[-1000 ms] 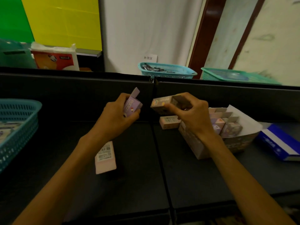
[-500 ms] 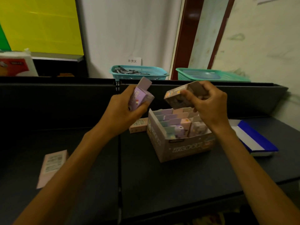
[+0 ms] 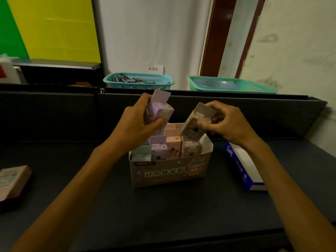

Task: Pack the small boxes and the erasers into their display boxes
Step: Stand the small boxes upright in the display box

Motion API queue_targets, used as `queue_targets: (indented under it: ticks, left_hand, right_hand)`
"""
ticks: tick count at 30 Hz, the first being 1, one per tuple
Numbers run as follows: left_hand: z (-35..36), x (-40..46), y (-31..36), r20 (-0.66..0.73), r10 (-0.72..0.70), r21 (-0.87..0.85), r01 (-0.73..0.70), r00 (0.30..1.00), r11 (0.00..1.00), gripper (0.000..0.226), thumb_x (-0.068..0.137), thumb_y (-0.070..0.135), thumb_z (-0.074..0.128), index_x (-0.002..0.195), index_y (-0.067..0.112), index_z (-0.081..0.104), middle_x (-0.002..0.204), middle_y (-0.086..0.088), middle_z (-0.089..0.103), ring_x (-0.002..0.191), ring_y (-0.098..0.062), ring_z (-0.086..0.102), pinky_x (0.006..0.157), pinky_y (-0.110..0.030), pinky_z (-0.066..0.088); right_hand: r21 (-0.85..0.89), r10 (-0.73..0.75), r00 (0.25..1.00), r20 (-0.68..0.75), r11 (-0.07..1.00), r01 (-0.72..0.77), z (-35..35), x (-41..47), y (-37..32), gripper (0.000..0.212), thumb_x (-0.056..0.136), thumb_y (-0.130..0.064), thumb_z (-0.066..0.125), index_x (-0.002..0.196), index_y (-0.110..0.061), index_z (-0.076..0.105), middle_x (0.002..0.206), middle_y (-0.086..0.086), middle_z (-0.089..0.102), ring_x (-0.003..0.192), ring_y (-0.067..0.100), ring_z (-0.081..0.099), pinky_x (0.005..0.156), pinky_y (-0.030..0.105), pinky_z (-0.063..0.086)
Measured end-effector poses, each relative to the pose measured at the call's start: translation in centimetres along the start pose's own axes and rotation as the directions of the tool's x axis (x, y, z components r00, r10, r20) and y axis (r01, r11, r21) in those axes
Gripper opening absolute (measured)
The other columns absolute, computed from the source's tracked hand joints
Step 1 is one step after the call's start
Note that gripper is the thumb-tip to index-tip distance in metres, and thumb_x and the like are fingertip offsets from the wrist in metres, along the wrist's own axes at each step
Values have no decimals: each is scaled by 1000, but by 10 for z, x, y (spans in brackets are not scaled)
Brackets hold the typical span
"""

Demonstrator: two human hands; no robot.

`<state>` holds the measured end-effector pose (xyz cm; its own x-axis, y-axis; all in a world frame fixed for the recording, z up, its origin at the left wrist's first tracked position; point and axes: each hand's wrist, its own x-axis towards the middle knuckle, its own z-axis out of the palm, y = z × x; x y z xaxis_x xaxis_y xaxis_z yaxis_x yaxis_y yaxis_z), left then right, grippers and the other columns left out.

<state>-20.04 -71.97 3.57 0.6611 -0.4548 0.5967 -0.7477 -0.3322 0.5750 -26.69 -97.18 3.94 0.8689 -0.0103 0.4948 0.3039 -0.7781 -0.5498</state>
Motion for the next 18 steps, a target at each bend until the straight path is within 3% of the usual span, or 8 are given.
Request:
queue_targets:
  ticks: [5,11,18]
  left_hand:
    - [12,2,4,16,-11,-19,11,1000,1000,44,80,31,66,120,23,50,103,19,57,87,12,57,71,-3,47]
    - [17,5,1,50,-25,-16,26,998,1000,42,79,26,71,117,23,55,100,18,59,93,7,58,74,-6,47]
    - [18,5,-11,66,-40,-25,42,997,999,42,77,24,72,115,27,54,102,15,62,95,4,58,74,-4,45]
  right_hand:
    - [0,23,985,168,1000,-23,-8,1,12,35,77,-39,72,107,-29,59,100,-16,62,90,-3,60,71,15,50]
    - [-11,98,924,370,995,-101,-3,8,15,28,77,-35,74,99,-36,57,100,-17,62,92,-3,60,75,16,46]
    - [-170,202,839,506,976,-132,9,15,12,35,75,-31,77,105,-32,59,101,-17,60,93,0,58,72,16,44]
